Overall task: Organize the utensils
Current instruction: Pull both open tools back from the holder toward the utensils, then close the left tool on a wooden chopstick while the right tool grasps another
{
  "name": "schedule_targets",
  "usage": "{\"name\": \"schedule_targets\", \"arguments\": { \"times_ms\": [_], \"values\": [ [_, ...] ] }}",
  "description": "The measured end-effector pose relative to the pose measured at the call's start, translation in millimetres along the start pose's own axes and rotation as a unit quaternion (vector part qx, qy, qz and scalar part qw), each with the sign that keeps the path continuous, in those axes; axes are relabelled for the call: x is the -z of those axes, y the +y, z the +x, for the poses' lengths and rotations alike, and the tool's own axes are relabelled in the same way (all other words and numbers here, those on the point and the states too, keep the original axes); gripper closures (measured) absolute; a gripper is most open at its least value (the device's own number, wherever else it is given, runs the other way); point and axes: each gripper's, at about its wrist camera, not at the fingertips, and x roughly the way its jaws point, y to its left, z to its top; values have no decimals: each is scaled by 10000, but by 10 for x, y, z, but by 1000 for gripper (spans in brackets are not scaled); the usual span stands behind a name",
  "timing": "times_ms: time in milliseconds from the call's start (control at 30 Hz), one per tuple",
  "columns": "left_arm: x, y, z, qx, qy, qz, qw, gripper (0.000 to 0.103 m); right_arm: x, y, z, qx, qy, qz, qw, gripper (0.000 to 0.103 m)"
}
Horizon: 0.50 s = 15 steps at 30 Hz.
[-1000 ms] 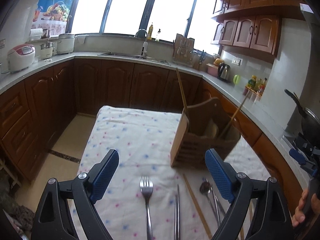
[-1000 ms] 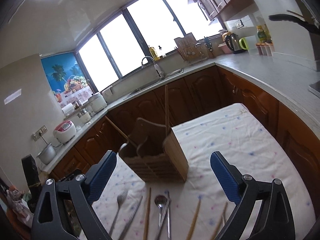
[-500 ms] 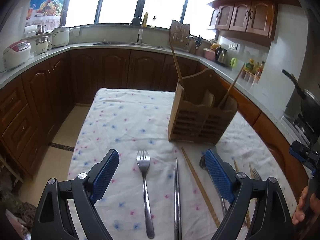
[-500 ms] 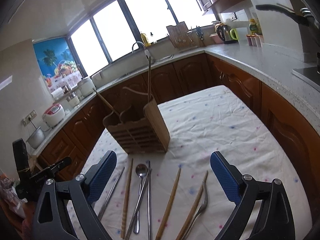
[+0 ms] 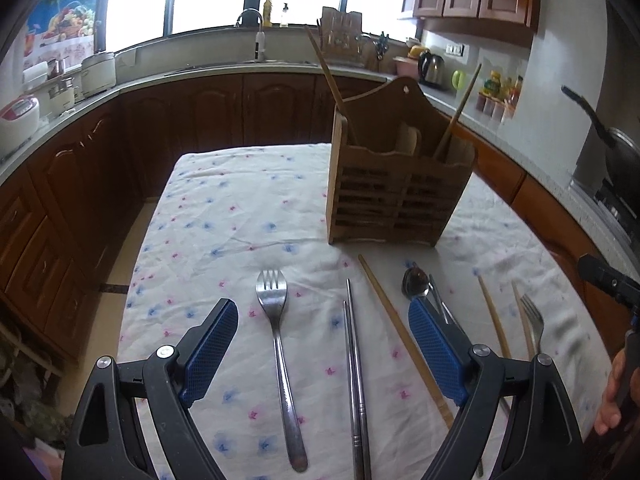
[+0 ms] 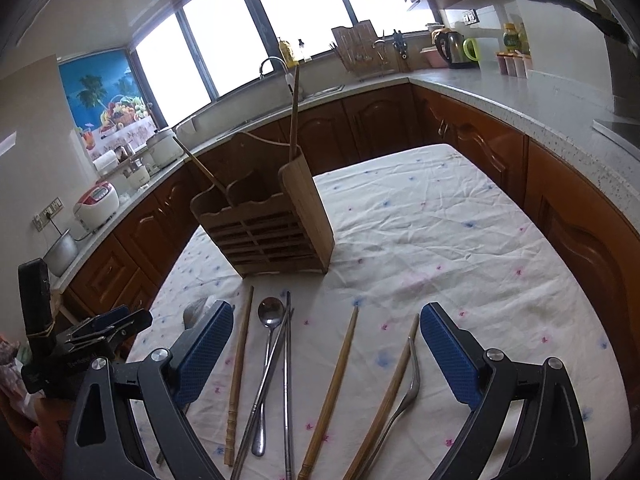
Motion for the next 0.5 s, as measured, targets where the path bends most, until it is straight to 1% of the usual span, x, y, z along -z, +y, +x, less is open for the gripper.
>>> {"name": "schedule_targets", "arguments": {
  "times_ms": [33, 100, 133, 167, 267, 300, 367, 433, 500],
  "values": [
    [-8, -12, 28, -3, 52, 24, 10000, 17, -2, 7, 13, 22, 7, -13, 10000, 8],
    [-27, -40, 123, -32, 187, 74, 9998, 22, -6, 20, 51, 119, 41, -53, 9999, 8],
    [-37, -55, 171, -40, 274, 109, 9996, 27, -9, 29, 81, 170, 89, -81, 9998, 11],
    [-55, -62, 228, -35, 334, 130, 9994, 32, -9, 33, 109, 215, 136, -98, 9996, 17],
    [-111, -98, 352, 1, 490, 194, 9986, 38, -6, 26, 236, 288, 348, -100, 9989, 29],
    [-130, -114, 391, 10, 519, 209, 9984, 38, 0, 22, 287, 297, 423, -94, 9986, 31],
    [-164, -130, 467, 42, 597, 241, 9979, 39, 11, 22, 366, 312, 521, -101, 9981, 42],
    [-184, -138, 561, 87, 679, 245, 9974, 42, 22, 24, 466, 286, 659, -94, 9974, 48],
    [-210, -145, 689, 145, 805, 254, 9963, 43, 40, 25, 581, 274, 804, -79, 9964, 50]
  ]
}}
